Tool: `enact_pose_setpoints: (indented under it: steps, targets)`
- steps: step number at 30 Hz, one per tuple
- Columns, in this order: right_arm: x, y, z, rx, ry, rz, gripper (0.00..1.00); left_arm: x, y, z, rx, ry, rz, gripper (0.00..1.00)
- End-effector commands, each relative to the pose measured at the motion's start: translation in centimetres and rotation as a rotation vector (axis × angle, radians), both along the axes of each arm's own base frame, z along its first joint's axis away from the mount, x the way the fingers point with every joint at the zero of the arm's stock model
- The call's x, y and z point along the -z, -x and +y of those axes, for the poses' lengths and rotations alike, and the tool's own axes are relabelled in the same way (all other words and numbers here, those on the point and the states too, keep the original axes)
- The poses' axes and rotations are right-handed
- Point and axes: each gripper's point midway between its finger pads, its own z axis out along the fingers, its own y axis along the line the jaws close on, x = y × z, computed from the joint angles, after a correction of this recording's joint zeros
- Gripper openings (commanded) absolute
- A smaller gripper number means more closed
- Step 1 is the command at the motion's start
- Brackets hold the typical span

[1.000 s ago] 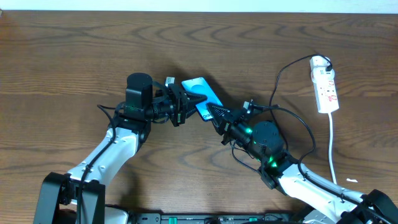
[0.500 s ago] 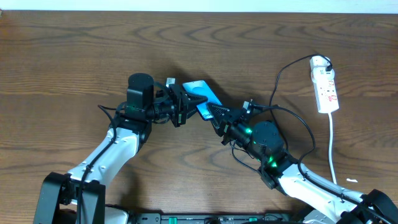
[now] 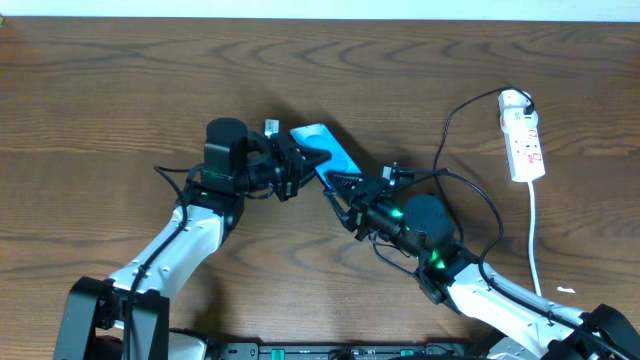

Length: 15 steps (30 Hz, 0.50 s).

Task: Plug charger to phone and switch on socket
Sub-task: 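Grasp the phone's left edge with the left gripper from the right gripper, then release the phone from the right gripper and withdraw it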

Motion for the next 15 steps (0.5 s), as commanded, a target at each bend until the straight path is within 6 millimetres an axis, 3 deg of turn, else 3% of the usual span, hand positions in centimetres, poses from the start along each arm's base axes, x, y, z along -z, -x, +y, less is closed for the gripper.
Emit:
enact_pose_setpoints:
  steps: [1,7,12,15]
  targets:
    - [-0.3,0.6,0.7,-0.053,0.039,-0.066,0.4,-0.6,-0.7,0.6,0.018,-0.053,-0.154,0.07]
    - [-0.2,0.5,0.6,-0.08,0.142,-0.218,0.47,1.0,-0.4,1.7,0.068,-0.16,-0.255,0.07]
    - [0.1,0.5,0.5,-0.104,0.241,-0.341,0.5,3.4,0.4,3.5,0.085,-0.236,-0.204,0.07]
    - [1.5,0.4,0.0,-0.119,0.321,-0.354,0.53,4.6,1.0,4.6,0.086,-0.264,-0.156,0.07]
